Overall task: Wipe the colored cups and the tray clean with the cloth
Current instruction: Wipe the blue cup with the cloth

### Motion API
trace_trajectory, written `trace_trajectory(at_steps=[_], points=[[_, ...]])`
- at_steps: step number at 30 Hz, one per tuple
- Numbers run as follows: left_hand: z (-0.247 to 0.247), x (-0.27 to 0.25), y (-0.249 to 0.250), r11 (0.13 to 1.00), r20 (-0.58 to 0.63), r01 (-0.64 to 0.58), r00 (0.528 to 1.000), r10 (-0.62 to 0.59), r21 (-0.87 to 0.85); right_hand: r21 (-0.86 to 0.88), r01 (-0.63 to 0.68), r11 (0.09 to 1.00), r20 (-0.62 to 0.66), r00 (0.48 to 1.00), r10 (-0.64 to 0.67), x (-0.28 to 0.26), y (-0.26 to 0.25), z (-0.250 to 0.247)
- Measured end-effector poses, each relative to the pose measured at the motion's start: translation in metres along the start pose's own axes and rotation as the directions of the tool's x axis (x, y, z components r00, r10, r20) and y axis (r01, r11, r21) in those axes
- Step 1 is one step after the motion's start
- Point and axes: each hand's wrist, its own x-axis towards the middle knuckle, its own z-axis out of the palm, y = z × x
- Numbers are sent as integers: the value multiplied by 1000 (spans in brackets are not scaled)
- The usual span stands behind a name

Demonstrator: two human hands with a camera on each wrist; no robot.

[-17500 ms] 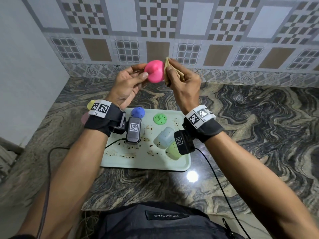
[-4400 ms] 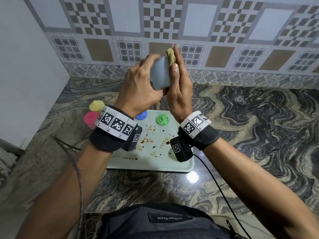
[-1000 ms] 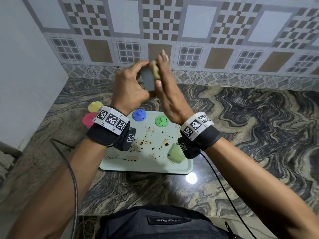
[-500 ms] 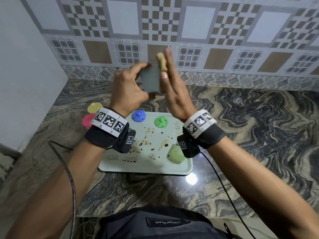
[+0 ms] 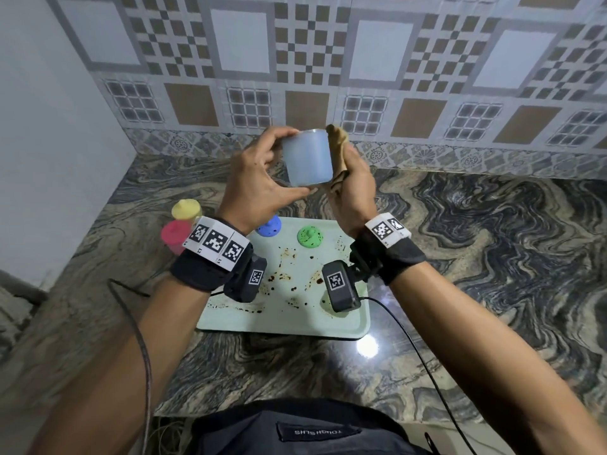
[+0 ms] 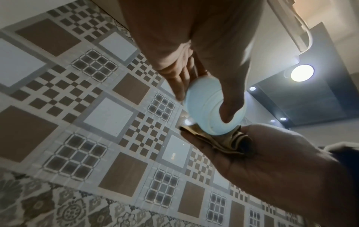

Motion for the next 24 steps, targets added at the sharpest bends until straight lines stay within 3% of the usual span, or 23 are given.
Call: trace_trajectory(at_steps=[2,4,7,9,13,15,17,20,22,24], points=[[1,1,-2,1000,12,20,1000,-21,14,-74,131,989,-43,990,-134,-4,-3,-1],[5,2,-2,999,16,25,1000,-25,20,-216,364,906,73,931,-356,-9,-5,0],[11,2,1,999,12,10,1000,-9,-39,-370,562,739,264,827,-497,-18,1,3],[11,2,1,995,8,6,1000,-6,-95,-319,559,765,251,828,-501,-15,4,3],[10,1,-1,984,22,30,999,-27,-174,-34,348,937,157,928,-339,-12,2,9],[10,1,0,975,38,65,998,-58,-213,90,239,967,100,964,-247,-11,-4,12],[7,4,5,990,51,37,998,-31,-139,91,233,968,76,968,-240,-13,-8,15],[2,12,19,964,66,-99,994,85,248,-117,406,906,55,914,-403,-17,-9,16],[1,15,30,931,70,-122,992,104,343,-294,541,788,114,838,-533,-19,-5,16],[0,15,33,935,53,-143,990,133,325,-390,602,697,175,791,-586,-19,0,15]])
